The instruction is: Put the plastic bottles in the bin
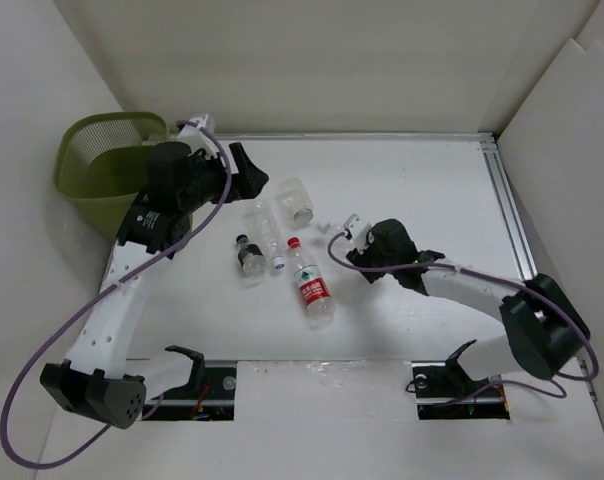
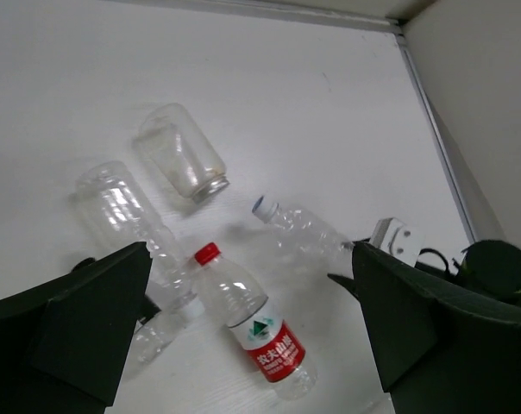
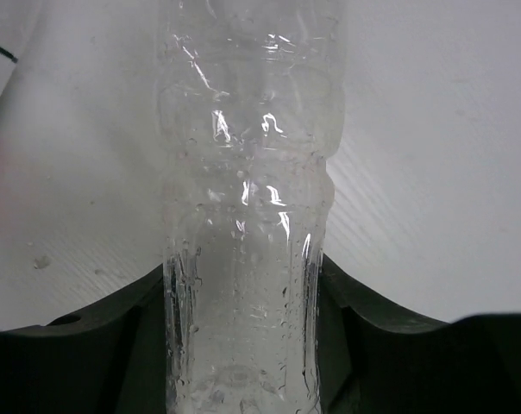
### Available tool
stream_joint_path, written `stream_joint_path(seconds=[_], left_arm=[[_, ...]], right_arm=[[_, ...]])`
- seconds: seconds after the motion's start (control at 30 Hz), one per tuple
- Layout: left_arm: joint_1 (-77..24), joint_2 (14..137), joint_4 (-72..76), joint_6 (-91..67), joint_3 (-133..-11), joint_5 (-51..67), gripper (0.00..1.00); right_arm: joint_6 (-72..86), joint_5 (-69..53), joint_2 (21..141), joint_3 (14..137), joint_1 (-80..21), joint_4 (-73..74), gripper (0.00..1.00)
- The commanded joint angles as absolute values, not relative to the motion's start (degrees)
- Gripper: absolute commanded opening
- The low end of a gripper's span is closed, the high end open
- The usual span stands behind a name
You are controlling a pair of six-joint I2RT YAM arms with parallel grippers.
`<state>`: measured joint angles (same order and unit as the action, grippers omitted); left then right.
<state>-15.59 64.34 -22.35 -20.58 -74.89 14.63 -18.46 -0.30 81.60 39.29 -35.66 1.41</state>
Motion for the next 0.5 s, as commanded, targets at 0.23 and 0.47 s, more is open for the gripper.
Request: stream_joint_path(seconds=[0.23,0.47], left_arm=[[-38.7,78.5,-15.0,-24.4,-94.9,7.7,1.0],[-42.0,82.8,-2.9,-32.0,-94.8,13.3,1.0]], right_arm=[[-24.2,7.3,58.7,59.8,-28.0,21.1,0.0],[-22.9,-7.9,52.4,60.6,-26.7,13.7,0.0]])
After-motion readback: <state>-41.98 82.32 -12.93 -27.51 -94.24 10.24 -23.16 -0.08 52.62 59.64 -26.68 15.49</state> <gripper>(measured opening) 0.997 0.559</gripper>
